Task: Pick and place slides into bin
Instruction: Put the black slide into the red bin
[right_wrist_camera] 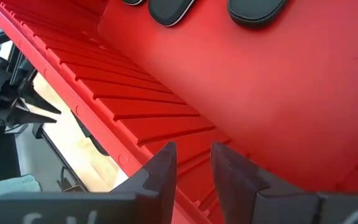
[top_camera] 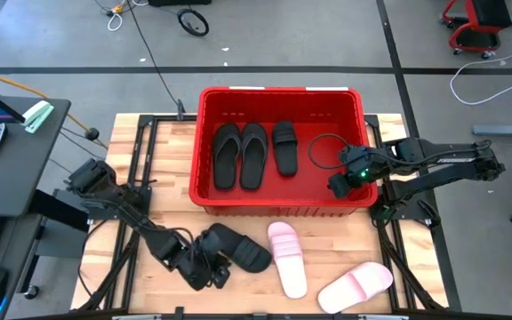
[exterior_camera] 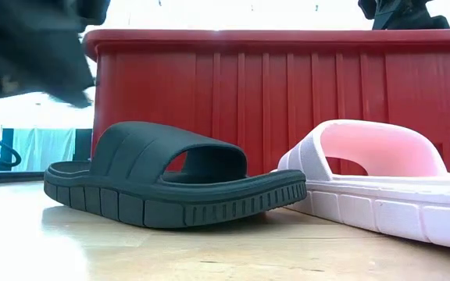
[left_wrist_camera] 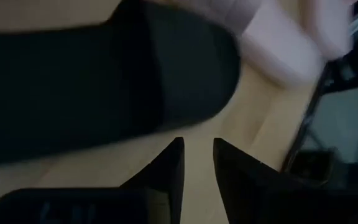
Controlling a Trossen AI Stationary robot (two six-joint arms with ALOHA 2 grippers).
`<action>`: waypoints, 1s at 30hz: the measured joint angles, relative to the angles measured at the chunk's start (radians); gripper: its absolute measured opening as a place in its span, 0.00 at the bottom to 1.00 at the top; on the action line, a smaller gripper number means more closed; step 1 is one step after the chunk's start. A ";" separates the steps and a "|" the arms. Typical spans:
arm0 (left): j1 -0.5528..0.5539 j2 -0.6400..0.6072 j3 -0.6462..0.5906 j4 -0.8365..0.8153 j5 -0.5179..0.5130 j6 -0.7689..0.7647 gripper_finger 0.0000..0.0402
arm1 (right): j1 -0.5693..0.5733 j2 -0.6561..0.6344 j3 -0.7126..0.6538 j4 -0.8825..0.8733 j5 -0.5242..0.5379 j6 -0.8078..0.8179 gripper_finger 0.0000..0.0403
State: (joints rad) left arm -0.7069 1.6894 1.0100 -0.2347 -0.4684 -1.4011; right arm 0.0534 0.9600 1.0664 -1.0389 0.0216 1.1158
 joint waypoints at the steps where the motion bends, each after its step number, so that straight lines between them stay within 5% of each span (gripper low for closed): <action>1: 0.011 0.000 -0.002 0.021 0.001 0.008 0.22 | 0.000 0.000 0.000 0.000 0.000 0.000 0.26; 7: 0.070 0.001 -0.004 0.040 0.005 0.131 0.28 | 0.000 0.000 0.000 0.000 0.000 0.000 0.26; 13: 0.125 0.048 -0.006 0.044 0.164 0.157 0.37 | 0.000 0.000 0.000 0.000 0.000 0.000 0.26; 19: 0.141 0.103 -0.005 0.160 0.218 0.182 0.42 | 0.000 0.000 0.000 0.000 0.000 0.000 0.26; 23: 0.145 0.104 -0.005 0.195 0.237 0.179 0.31 | 0.000 0.000 0.000 0.000 0.000 0.000 0.26; 27: 0.144 0.098 0.011 0.257 0.241 0.177 0.07 | 0.000 0.000 0.000 0.000 0.000 0.000 0.26; 30: 0.145 0.098 0.068 0.280 0.241 0.184 0.04 | 0.000 0.000 0.000 0.000 0.000 0.000 0.26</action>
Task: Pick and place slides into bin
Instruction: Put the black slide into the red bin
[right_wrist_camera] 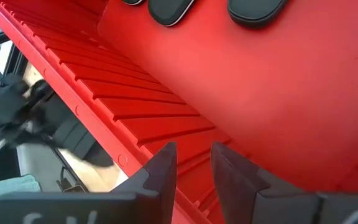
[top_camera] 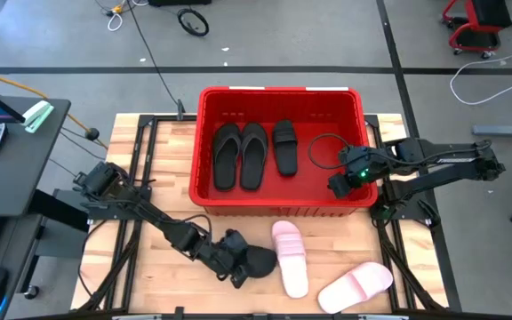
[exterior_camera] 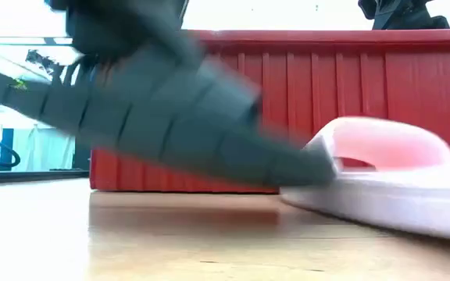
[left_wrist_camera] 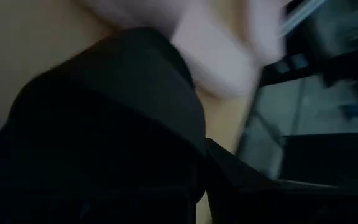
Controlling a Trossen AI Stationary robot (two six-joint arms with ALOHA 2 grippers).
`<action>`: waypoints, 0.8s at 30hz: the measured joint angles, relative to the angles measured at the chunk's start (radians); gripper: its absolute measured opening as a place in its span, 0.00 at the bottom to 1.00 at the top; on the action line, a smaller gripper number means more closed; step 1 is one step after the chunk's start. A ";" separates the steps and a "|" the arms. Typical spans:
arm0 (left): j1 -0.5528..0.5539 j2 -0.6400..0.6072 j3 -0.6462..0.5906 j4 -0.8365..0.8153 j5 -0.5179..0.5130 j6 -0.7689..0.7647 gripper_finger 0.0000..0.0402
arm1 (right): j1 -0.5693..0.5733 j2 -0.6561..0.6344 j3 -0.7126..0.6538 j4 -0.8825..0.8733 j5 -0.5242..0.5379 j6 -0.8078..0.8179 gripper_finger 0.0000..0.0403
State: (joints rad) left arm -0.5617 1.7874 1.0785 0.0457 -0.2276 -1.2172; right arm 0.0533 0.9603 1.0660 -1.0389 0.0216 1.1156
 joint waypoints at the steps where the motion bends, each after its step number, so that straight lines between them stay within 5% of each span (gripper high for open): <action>1: 0.000 0.000 0.030 -0.001 -0.002 0.005 0.04 | 0.000 0.000 0.000 0.000 0.000 0.000 0.26; 7: 0.005 0.000 0.271 -0.039 -0.026 0.162 0.03 | 0.000 0.000 0.000 0.000 0.000 0.000 0.26; 12: 0.026 0.000 0.559 -0.391 -0.112 0.264 0.03 | 0.000 0.000 0.000 0.004 0.032 -0.002 0.26; 17: 0.084 -0.001 0.828 -0.653 -0.407 0.343 0.03 | 0.000 0.000 0.000 0.042 0.235 -0.039 0.26; 24: 0.235 -0.006 1.020 -0.638 -0.618 0.441 0.03 | 0.015 -0.027 0.087 0.041 0.615 -0.016 0.26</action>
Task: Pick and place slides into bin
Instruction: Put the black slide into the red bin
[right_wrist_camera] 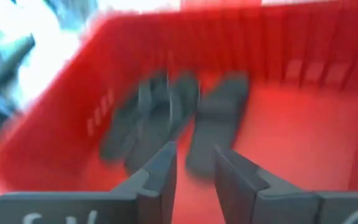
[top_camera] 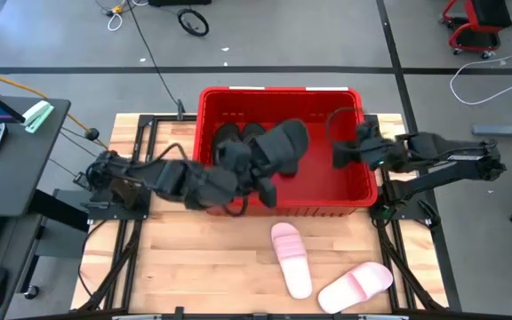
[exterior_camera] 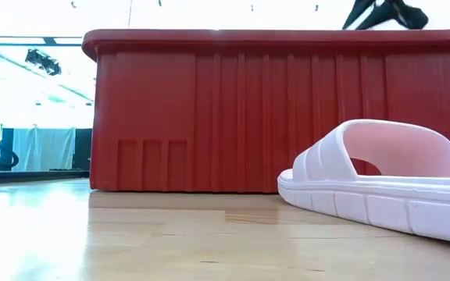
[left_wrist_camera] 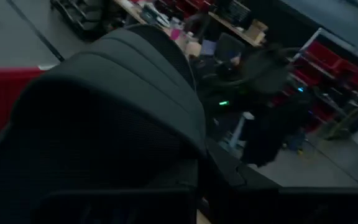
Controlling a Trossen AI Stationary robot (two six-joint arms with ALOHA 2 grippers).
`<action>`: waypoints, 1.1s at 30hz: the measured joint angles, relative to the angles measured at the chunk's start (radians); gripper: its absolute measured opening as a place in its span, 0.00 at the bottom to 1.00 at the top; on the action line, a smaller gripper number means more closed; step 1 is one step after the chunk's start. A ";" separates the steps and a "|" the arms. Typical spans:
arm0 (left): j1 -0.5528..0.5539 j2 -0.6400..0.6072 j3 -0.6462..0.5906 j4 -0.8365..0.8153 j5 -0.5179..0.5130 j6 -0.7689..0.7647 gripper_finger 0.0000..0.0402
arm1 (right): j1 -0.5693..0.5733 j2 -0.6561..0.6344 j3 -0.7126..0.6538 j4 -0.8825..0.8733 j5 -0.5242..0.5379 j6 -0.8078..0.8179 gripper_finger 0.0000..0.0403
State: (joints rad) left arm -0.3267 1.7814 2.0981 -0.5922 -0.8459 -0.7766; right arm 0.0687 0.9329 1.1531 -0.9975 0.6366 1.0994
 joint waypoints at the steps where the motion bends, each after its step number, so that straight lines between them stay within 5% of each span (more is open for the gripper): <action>1: 0.026 0.001 0.001 0.000 0.001 0.004 0.03 | 0.011 0.000 0.024 0.002 0.065 -0.005 0.26; 7: 0.194 0.040 -0.070 0.091 0.059 -0.133 0.03 | 0.062 0.001 0.173 0.002 0.337 -0.231 0.26; 12: 0.299 0.163 -0.124 0.480 0.234 -0.148 0.03 | 0.058 -0.001 0.225 -0.009 0.369 -0.329 0.26; 15: 0.352 0.242 -0.122 0.645 0.255 -0.175 0.03 | 0.057 -0.001 0.224 -0.039 0.372 -0.339 0.26; 27: 0.401 0.563 -0.098 0.960 0.141 -0.641 0.03 | 0.057 0.006 0.222 -0.342 0.379 -0.176 0.26; 33: 0.421 0.660 -0.020 0.960 0.023 -0.656 0.03 | 0.058 0.001 0.222 -0.385 0.371 -0.231 0.26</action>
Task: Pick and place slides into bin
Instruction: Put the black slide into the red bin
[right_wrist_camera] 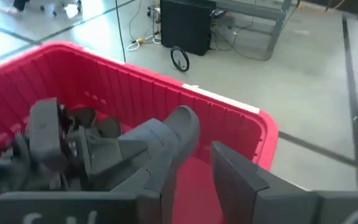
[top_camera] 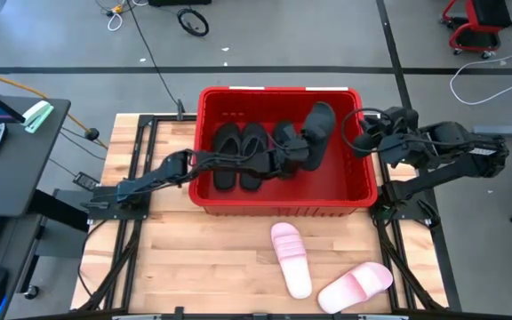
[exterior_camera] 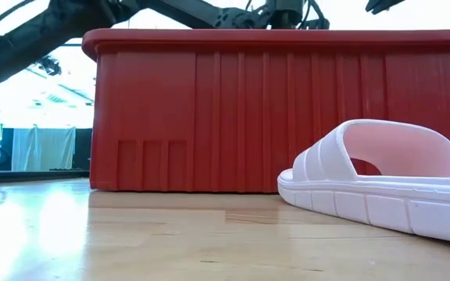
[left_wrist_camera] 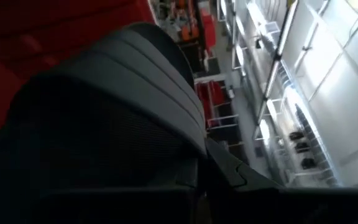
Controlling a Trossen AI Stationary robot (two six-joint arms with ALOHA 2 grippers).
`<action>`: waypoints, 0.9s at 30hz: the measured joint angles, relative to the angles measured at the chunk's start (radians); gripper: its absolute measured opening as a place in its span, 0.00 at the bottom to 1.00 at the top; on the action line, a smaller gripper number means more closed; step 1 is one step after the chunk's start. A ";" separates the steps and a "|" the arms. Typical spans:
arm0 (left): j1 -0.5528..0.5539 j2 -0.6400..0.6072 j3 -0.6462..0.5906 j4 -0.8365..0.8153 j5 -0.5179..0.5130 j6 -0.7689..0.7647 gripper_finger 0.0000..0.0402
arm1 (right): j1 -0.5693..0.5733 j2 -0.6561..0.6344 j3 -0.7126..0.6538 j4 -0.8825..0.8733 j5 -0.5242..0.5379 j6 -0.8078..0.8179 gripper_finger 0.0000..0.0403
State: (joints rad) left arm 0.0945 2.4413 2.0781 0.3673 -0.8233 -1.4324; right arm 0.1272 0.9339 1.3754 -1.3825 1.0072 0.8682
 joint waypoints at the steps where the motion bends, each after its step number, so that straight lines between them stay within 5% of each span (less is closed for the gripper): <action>1: 0.007 0.004 0.013 -0.003 0.015 0.000 0.03 | 0.000 0.000 0.000 -0.004 0.003 -0.013 0.26; 7: 0.030 0.024 0.057 -0.084 0.060 0.022 0.03 | -0.001 0.000 0.000 -0.020 0.008 -0.032 0.26; 19: 0.036 0.039 0.057 -0.364 0.085 -0.260 0.03 | 0.000 0.000 0.000 -0.027 0.008 -0.032 0.26; 27: 0.064 0.053 0.059 -0.316 0.078 -0.176 0.25 | 0.000 0.000 0.000 -0.026 0.008 -0.032 0.26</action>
State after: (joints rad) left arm 0.1590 2.4943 2.1368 0.0515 -0.7453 -1.6080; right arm 0.1268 0.9340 1.3754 -1.4087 1.0157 0.8366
